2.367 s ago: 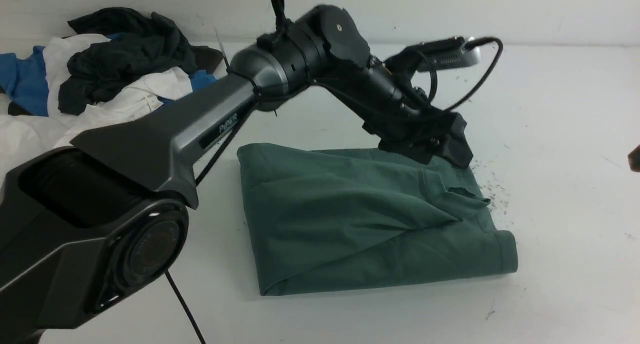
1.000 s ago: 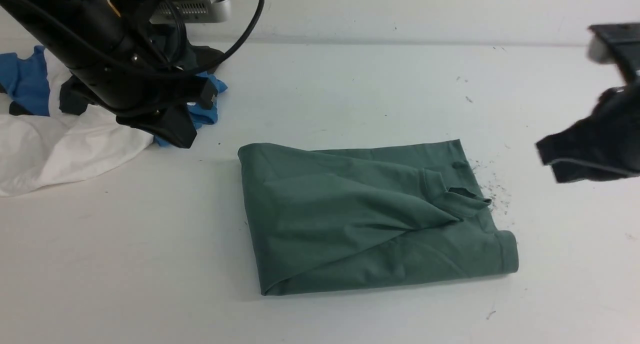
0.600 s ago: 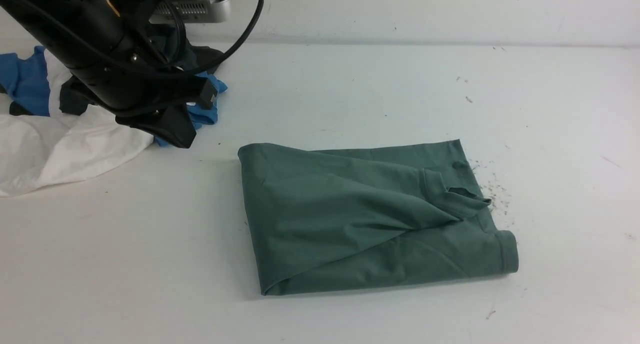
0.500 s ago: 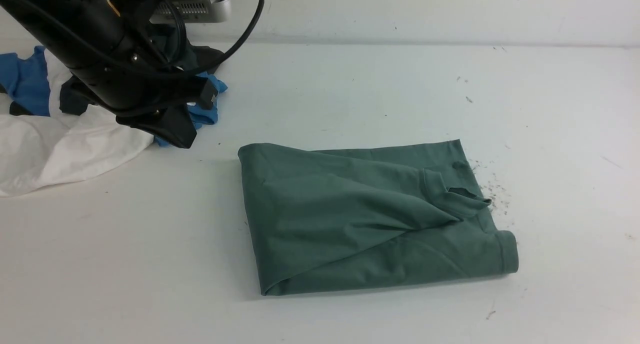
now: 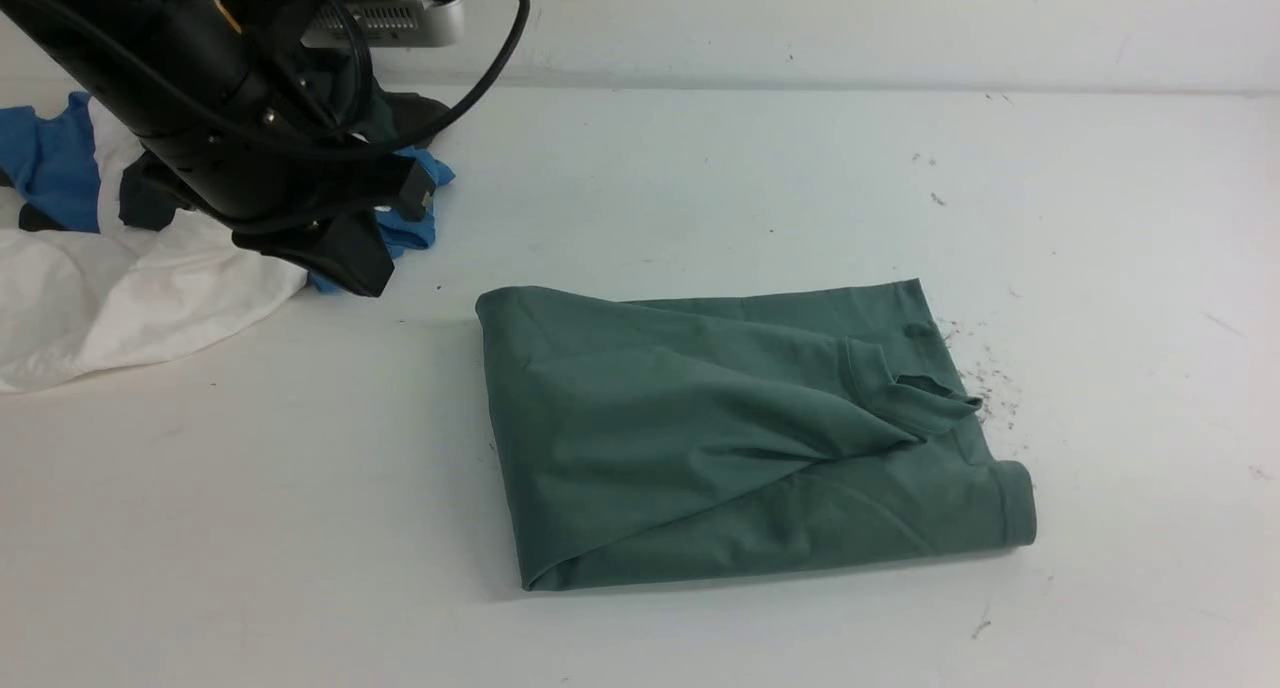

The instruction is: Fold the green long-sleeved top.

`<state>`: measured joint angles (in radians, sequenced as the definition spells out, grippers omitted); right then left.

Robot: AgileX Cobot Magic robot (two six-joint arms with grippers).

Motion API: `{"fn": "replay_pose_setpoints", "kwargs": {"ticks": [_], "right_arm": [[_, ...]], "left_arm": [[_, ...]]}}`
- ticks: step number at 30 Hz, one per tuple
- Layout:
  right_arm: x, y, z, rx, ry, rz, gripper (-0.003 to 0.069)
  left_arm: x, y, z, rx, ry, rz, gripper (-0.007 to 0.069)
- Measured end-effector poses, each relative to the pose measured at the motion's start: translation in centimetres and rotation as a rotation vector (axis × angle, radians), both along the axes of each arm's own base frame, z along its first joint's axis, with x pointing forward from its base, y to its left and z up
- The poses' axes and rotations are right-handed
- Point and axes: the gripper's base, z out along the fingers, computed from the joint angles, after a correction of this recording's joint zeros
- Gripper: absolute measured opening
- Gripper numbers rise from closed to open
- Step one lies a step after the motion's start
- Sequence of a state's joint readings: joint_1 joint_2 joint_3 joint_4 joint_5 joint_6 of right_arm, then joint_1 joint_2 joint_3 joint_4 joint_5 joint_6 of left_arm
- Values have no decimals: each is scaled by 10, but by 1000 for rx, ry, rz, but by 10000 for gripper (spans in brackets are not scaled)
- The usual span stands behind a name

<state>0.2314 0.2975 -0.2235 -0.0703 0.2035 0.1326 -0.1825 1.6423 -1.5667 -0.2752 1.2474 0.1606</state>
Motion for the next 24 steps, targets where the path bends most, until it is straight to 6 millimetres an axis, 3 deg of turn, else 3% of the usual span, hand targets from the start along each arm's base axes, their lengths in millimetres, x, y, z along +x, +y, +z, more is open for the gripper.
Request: {"fn": "replay_pose_setpoints", "kwargs": {"ticks": [11,17,20,24], "right_arm": [[0,0,-2,-2,8,-1,-15],[-13,-6,-29,-19,59,-32,-15],[-21,-11,-56,-22,73,-97,-15],[-25,-16,-78,-24,108,-164,-15]], "left_arm": [[0,0,0,-4,0,-1,-4],[0,1,0,10,-3,-4,-4],[0,2,0,20,-5,-4,-4],[0,2,0,23,-6,-4,-4]]}}
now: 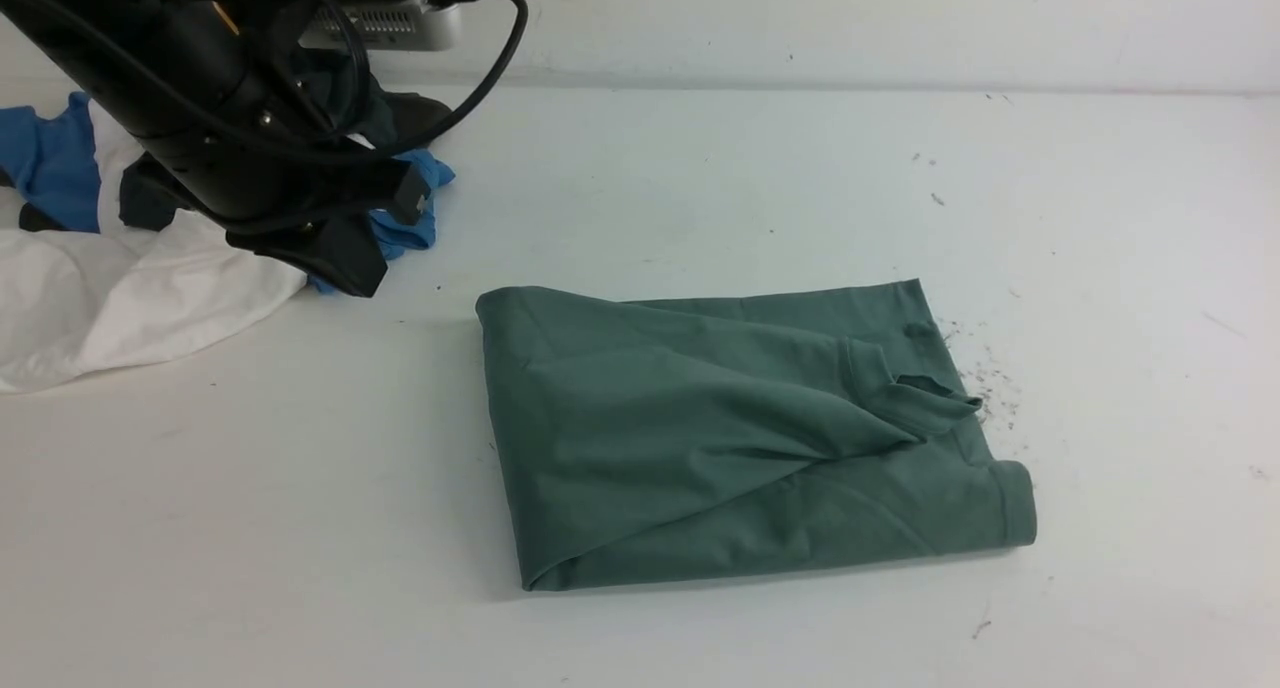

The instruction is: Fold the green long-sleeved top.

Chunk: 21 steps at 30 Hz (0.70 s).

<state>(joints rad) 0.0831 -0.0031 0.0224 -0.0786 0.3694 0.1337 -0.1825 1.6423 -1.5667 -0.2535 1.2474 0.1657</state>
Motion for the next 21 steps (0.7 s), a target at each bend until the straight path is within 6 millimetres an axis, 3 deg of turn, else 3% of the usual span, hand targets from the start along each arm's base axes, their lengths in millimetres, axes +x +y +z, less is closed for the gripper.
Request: {"fn": "replay_pose_setpoints", "kwargs": {"ticks": [9,12,16,18,19,21], "right_arm": [[0,-2,1,2,-9,-32,-15],[0,-2,1,2,-9,-32,-15],[0,-2,1,2,-9,-32,-15],[0,-2,1,2,-9,-32,-15],[0,-2,1,2,-9,-32,-15],[0,-2,1,2,-9,-32,-15]], "left_arm": [[-7,3,9,12,-30,-4,-4],[-30,7,22,11,-74,-2,-4],[-72,17,35,24,-124,1,-4],[-111,25,33,26,-138,3,-4],[-118,26,36,23,-152,3,-4],[-161,34,24,17,-176,7,-4]]}}
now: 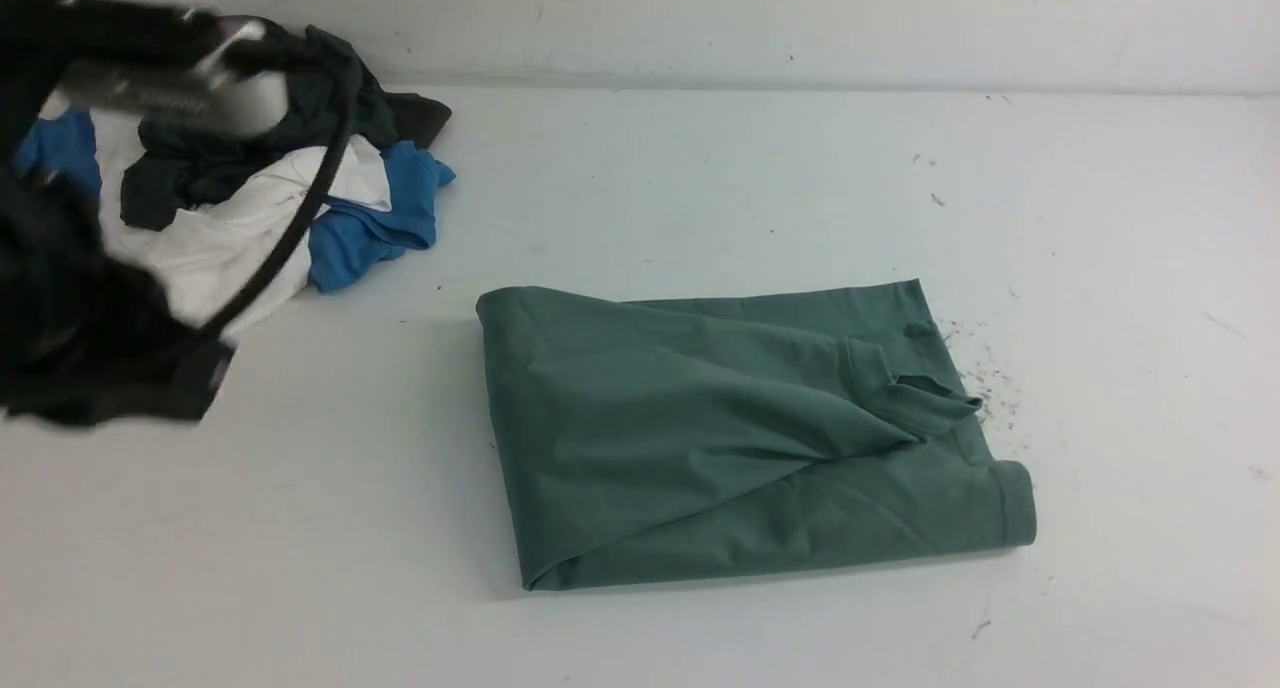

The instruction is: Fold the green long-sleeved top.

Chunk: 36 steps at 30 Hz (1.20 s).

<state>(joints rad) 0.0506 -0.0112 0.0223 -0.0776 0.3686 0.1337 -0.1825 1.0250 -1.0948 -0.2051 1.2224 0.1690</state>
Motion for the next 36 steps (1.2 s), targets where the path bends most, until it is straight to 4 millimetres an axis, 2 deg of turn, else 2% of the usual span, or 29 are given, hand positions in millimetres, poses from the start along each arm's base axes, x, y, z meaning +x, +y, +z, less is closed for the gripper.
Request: {"fn": "replay_pose_setpoints", "kwargs": {"ticks": [4,5,7,8,14,17,22,32,36], "right_arm": [[0,0,0,0,0,0,-15],[0,0,0,0,0,0,-15],[0,0,0,0,0,0,-15],[0,0,0,0,0,0,-15],[0,0,0,0,0,0,-15],[0,0,0,0,0,0,-15],[0,0,0,0,1,0,-15],[0,0,0,-1,2,-1,-15],[0,0,0,-1,2,-1,-15]], "left_arm": [[-44,8,-35,-49,-136,36,-4],[-48,9,-34,-61,-172,41,-4],[-71,14,-64,-124,-348,89,-4],[-77,16,-70,-143,-412,104,-4],[-114,29,-87,-259,-844,176,-4],[-131,33,-91,-301,-973,186,-4],[-135,34,-101,-312,-1004,189,-4],[-135,33,-105,-304,-971,181,-4],[-128,32,-129,-256,-907,175,-4]]}}
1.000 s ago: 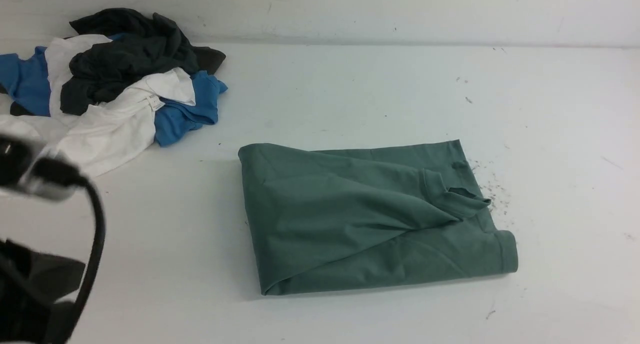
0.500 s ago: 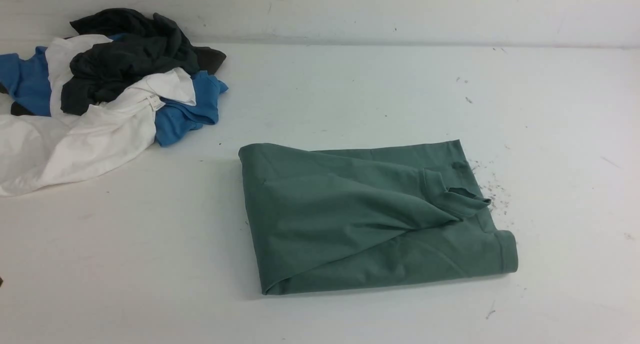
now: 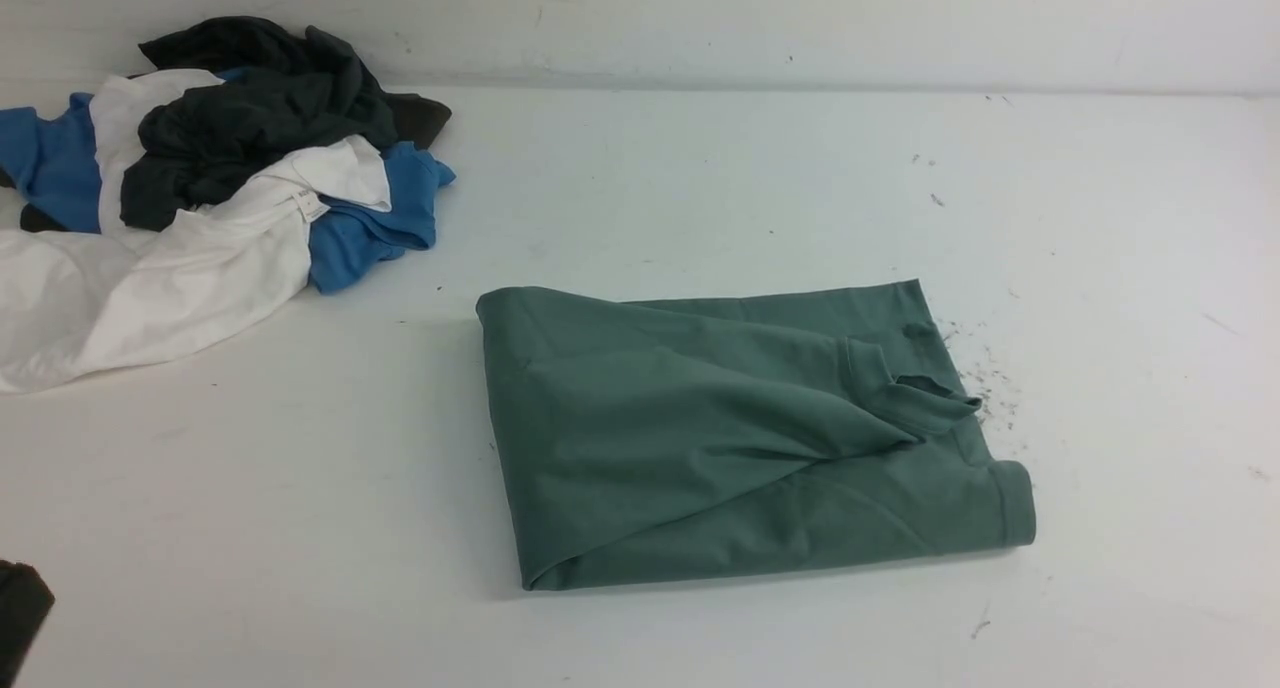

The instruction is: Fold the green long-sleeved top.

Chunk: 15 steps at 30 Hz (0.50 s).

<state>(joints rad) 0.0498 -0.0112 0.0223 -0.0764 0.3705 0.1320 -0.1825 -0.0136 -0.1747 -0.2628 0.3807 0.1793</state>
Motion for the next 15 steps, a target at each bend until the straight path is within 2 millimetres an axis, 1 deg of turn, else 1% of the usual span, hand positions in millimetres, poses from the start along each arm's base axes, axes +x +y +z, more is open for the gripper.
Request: {"fn": "replay_pose_setpoints", "kwargs": {"ticks": [1,2,3,4,5,6,15], "right_arm": [[0,0,0,0,0,0,-15],[0,0,0,0,0,0,-15],[0,0,0,0,0,0,-15],[0,0,0,0,0,0,-15],[0,0,0,0,0,0,-15],[0,0,0,1,0,0,-15],[0,0,0,3,1,0,-15]], "left_arm": [[2,0,-6,12,15,3,-4],[5,0,-19,33,44,9,-4],[8,0,-38,54,94,16,-4],[8,1,-41,56,100,18,-4],[10,1,-58,68,152,25,-4],[10,2,-66,81,189,36,-4],[11,6,-67,124,184,73,-4]]}}
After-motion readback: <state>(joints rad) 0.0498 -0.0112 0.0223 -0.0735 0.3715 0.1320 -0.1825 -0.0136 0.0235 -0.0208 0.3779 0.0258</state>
